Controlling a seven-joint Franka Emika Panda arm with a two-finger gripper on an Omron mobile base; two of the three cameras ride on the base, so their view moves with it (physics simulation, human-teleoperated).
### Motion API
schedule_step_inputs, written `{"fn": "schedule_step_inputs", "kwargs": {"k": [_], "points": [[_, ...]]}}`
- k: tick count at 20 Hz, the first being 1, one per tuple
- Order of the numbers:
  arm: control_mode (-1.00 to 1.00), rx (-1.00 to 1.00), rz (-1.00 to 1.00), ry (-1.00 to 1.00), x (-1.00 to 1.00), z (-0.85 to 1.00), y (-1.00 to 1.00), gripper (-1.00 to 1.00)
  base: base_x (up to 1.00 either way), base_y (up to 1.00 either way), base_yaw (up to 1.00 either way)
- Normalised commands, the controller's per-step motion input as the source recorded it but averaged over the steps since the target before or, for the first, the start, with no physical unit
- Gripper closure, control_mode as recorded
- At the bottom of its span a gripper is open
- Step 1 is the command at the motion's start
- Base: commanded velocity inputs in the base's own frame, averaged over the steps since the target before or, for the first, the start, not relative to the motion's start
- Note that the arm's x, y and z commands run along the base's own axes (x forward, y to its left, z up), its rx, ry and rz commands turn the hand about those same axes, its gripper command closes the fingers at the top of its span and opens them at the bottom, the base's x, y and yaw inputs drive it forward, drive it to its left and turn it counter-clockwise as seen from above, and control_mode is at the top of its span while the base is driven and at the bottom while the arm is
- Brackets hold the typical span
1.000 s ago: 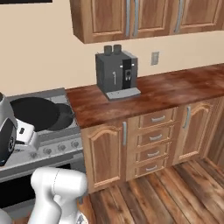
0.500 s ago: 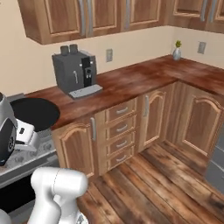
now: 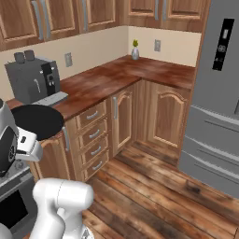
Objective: Move the pot and pan from the stove into the sink.
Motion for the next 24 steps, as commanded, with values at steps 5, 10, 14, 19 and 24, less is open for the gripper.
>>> {"fn": "schedule_step_inputs", "kwargs": {"k": [5,10,14,19,24], "points": [[1.0,0.0,0.0,0.0,0.0,0.0,0.0,1.0,0.06,-0.06,-0.48],[1.0,0.0,0.0,0.0,0.0,0.0,0.0,1.0,0.06,-0.05,-0.48],[1.0,0.0,0.0,0.0,0.0,0.0,0.0,1.0,0.07,-0.05,-0.48],[1.0,0.0,0.0,0.0,0.0,0.0,0.0,1.0,0.07,-0.05,-0.47],[1.0,0.0,0.0,0.0,0.0,0.0,0.0,1.0,0.06,-0.05,-0.48]]}}
